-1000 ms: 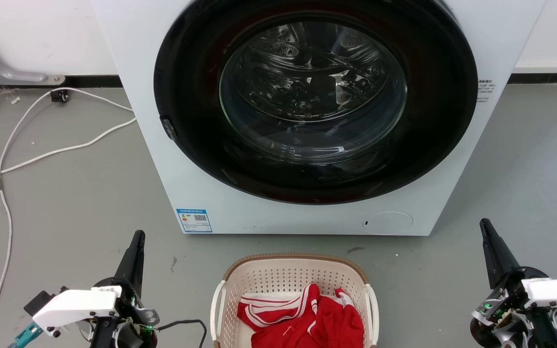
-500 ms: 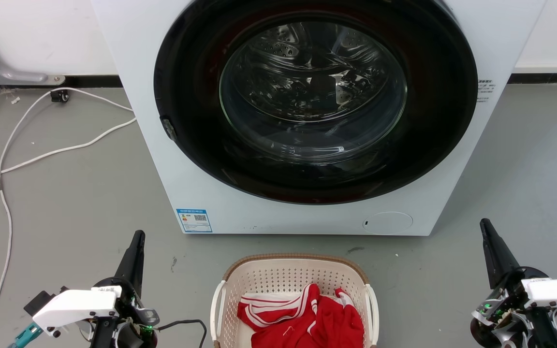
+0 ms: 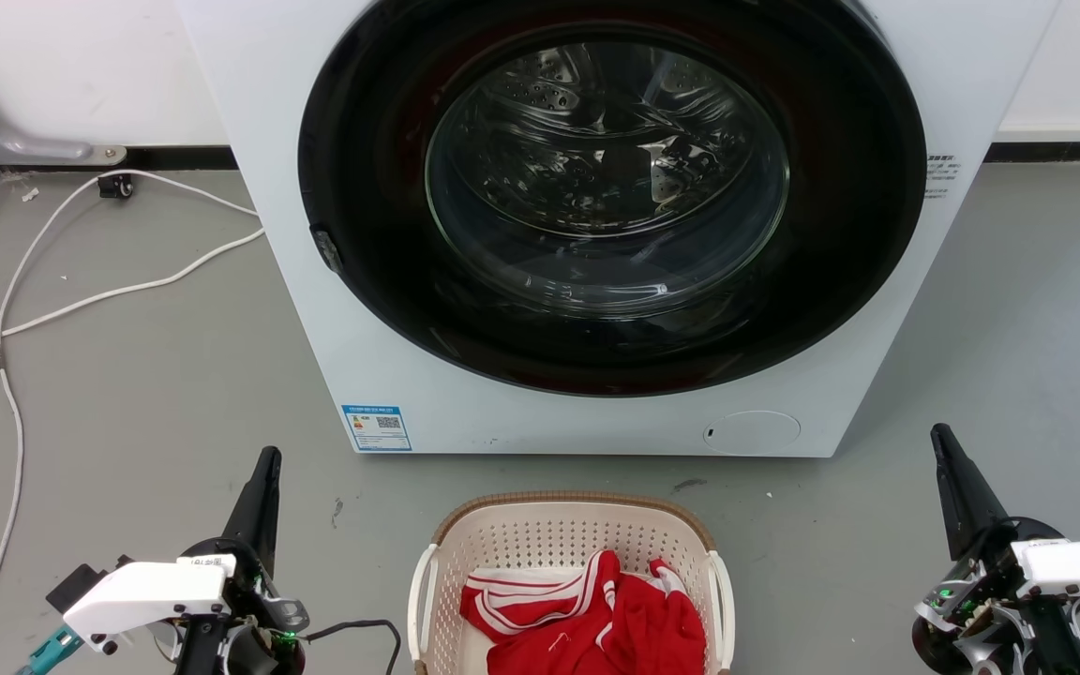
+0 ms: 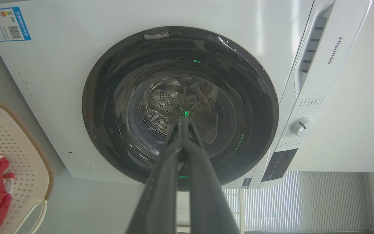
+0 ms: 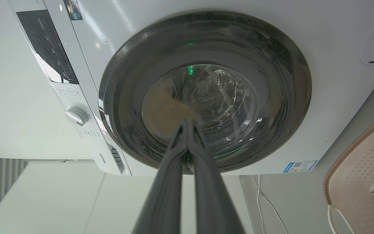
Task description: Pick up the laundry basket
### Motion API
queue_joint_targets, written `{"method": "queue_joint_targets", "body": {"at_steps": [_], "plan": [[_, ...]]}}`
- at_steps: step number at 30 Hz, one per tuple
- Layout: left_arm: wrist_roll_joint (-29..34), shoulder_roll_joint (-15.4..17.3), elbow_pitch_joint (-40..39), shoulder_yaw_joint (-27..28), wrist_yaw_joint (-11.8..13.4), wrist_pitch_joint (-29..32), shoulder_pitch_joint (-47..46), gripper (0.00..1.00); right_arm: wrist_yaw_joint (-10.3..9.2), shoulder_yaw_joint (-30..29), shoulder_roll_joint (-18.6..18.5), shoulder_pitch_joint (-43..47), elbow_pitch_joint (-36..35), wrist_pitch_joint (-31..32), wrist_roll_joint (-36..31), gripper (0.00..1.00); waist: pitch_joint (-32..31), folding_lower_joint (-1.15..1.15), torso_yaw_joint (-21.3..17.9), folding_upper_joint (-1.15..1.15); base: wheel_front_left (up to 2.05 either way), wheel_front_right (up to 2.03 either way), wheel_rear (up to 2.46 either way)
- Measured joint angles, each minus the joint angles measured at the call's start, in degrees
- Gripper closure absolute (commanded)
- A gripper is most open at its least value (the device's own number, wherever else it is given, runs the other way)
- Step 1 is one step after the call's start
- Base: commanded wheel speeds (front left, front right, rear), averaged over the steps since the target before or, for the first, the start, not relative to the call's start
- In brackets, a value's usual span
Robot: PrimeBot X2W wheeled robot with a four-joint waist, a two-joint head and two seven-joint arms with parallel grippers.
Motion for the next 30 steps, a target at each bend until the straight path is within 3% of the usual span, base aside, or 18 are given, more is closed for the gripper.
{"method": "queue_joint_targets", "body": {"at_steps": [4,5,20,30], "plan": [[0.0,0.0,0.1,0.0,0.0,0.0,0.0,1.00,0.00,0.0,0.0,0.0,0.1,0.0,0.0,1.00,0.0,0.00,0.0,0.00,0.00,0.00,0.00],[0.0,0.0,0.4,-0.1,0.0,-0.1,0.2,0.00,0.00,0.0,0.0,0.3,0.4,0.0,0.0,0.00,0.0,0.00,0.0,0.00,0.00,0.00,0.00],[1.1,-0.3,0.2,-0.7,0.1,-3.2,3.4,0.00,-0.01,1.2,0.4,3.4,0.6,-3.2,-2.5,0.00,-0.1,0.00,0.0,0.00,0.00,0.00,0.00],[4.8,-0.3,0.5,2.1,0.1,-5.8,4.3,0.00,-0.02,0.9,0.4,3.7,-0.4,-5.7,-10.2,0.00,-0.2,0.00,-0.1,0.00,0.00,0.00,0.00]]}}
